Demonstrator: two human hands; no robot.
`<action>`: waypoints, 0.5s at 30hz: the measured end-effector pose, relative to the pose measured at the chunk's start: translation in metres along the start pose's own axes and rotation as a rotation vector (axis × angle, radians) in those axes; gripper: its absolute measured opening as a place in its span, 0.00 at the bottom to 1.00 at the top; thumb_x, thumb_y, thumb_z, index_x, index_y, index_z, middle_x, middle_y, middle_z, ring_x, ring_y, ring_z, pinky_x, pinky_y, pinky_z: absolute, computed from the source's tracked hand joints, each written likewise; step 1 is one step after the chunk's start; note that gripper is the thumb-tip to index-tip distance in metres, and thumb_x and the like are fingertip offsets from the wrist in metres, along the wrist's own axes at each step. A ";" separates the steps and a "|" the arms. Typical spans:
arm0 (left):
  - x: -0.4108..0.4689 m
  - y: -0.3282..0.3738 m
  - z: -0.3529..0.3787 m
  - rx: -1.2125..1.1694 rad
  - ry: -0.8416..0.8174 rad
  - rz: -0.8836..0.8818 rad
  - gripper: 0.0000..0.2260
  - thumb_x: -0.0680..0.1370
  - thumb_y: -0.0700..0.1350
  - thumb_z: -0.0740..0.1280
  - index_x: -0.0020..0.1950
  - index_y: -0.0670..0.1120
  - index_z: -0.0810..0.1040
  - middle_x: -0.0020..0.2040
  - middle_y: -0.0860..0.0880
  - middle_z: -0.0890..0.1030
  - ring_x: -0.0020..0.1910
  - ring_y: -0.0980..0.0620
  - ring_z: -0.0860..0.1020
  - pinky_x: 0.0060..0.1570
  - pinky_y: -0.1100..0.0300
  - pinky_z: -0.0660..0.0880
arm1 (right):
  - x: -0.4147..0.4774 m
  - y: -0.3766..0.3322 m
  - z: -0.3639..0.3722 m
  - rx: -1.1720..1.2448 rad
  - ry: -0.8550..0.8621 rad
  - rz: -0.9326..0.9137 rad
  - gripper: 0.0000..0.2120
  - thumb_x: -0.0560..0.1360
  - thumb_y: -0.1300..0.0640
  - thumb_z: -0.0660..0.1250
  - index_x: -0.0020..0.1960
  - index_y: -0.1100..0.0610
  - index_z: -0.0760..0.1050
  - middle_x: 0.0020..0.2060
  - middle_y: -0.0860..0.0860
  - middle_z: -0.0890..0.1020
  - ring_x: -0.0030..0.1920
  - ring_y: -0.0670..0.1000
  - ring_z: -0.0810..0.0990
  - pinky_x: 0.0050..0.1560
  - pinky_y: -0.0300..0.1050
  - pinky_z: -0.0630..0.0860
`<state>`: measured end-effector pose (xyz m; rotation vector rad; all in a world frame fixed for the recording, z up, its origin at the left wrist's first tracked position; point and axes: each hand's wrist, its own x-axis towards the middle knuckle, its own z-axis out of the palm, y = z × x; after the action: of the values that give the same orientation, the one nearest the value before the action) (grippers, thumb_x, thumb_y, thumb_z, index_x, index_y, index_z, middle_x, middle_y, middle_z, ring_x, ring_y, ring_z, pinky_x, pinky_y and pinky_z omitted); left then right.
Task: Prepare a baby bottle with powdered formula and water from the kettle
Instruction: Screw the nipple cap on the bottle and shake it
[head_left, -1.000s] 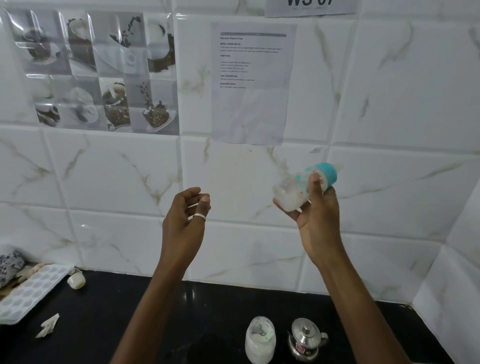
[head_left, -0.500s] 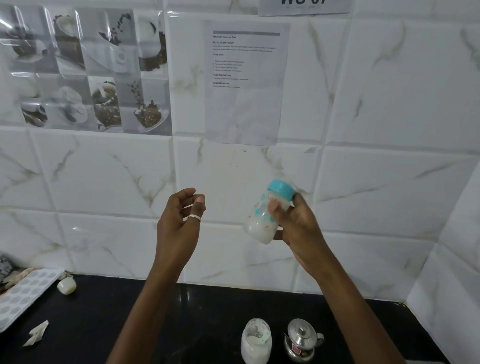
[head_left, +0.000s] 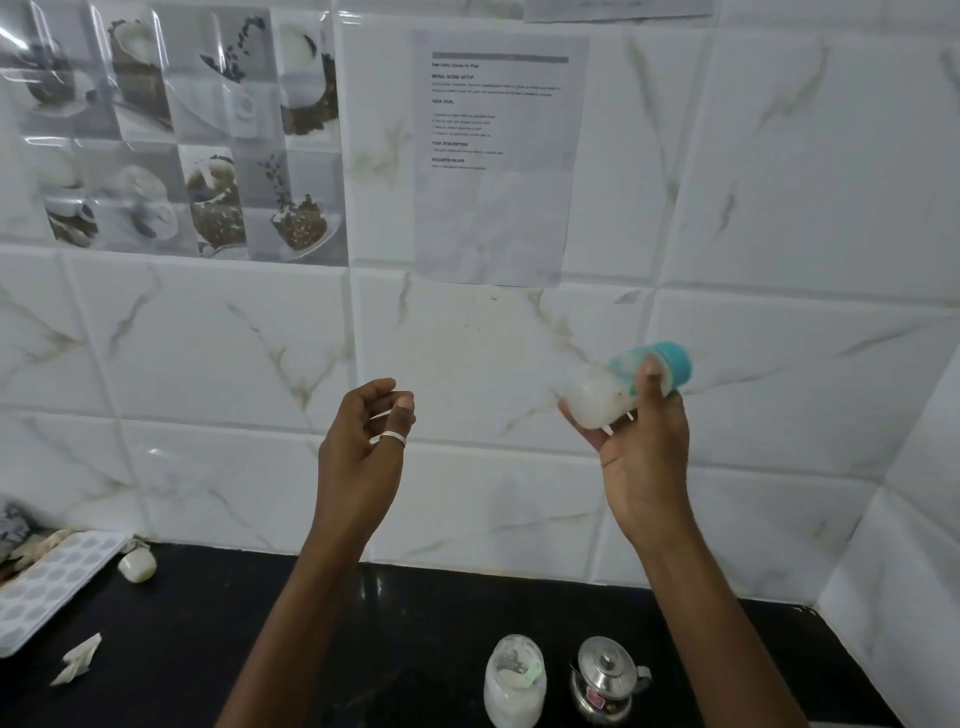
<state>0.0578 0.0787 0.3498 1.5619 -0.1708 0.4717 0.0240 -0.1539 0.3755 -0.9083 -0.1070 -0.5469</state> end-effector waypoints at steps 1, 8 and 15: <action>0.001 -0.001 0.000 -0.001 0.005 -0.004 0.11 0.83 0.52 0.67 0.65 0.55 0.77 0.56 0.57 0.84 0.56 0.58 0.83 0.62 0.51 0.79 | -0.001 0.002 0.000 -0.043 -0.023 0.008 0.20 0.79 0.48 0.65 0.67 0.56 0.70 0.56 0.52 0.85 0.58 0.56 0.85 0.52 0.63 0.84; -0.003 -0.005 0.003 0.013 -0.018 -0.005 0.10 0.83 0.52 0.67 0.64 0.56 0.76 0.56 0.58 0.84 0.56 0.58 0.83 0.63 0.50 0.79 | -0.023 0.028 -0.006 -0.469 -0.218 0.123 0.29 0.70 0.41 0.70 0.67 0.51 0.70 0.61 0.53 0.82 0.59 0.53 0.84 0.53 0.57 0.84; -0.012 -0.017 0.002 0.058 -0.102 -0.013 0.11 0.82 0.55 0.66 0.64 0.56 0.77 0.56 0.58 0.84 0.57 0.56 0.83 0.62 0.49 0.80 | -0.036 0.051 -0.007 -0.773 -0.327 0.040 0.26 0.73 0.41 0.70 0.68 0.45 0.68 0.60 0.46 0.82 0.59 0.48 0.83 0.57 0.43 0.82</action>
<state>0.0535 0.0760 0.3296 1.6437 -0.2263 0.3899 0.0168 -0.1197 0.3232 -1.7491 -0.1764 -0.3945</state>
